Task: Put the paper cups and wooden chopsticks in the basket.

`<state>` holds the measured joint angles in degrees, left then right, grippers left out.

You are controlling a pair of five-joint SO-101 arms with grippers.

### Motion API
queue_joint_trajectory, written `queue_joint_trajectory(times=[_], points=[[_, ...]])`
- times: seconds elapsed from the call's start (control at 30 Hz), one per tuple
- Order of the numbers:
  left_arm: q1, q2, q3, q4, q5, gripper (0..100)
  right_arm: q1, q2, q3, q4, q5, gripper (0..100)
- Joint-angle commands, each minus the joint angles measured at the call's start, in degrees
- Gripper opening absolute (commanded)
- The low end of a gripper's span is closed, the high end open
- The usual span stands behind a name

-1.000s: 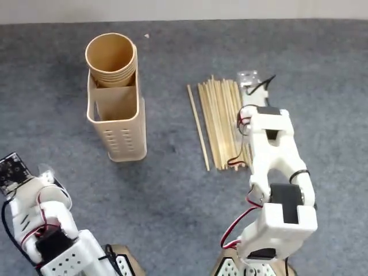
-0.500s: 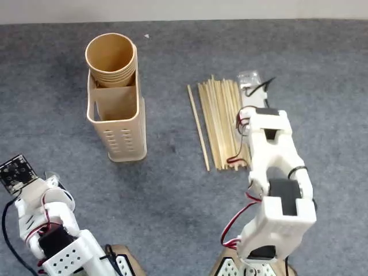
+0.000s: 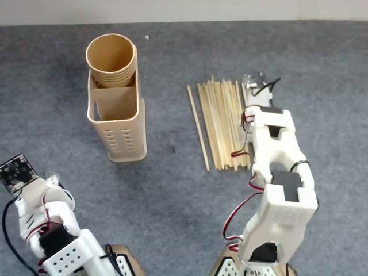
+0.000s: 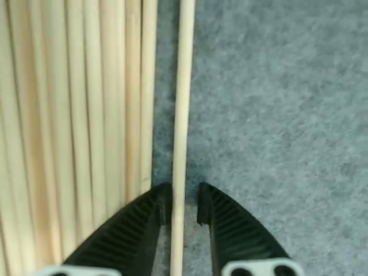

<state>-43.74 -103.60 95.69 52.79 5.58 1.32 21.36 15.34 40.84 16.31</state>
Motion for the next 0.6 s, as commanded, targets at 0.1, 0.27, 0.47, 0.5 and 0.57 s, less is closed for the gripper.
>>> queue_joint_trajectory(times=[0.1,0.27,0.47,0.5,0.57], points=[[-0.22,-0.48,0.22,-0.97,0.53,14,-1.89,-3.74,0.92,-0.48,0.26,0.5],[0.13,-0.48,0.22,-0.97,0.53,14,-1.71,-18.15,0.66,3.82,-6.51,0.5],[1.98,-0.48,0.31,-0.97,0.53,14,-7.25,-42.51,0.57,10.24,-8.53,0.5],[1.98,-0.48,0.31,-0.97,0.53,14,-8.84,-46.02,0.57,10.24,-8.53,0.5],[1.98,-0.48,0.31,-0.97,0.53,14,-12.26,-51.82,0.57,9.63,-8.62,0.5]])
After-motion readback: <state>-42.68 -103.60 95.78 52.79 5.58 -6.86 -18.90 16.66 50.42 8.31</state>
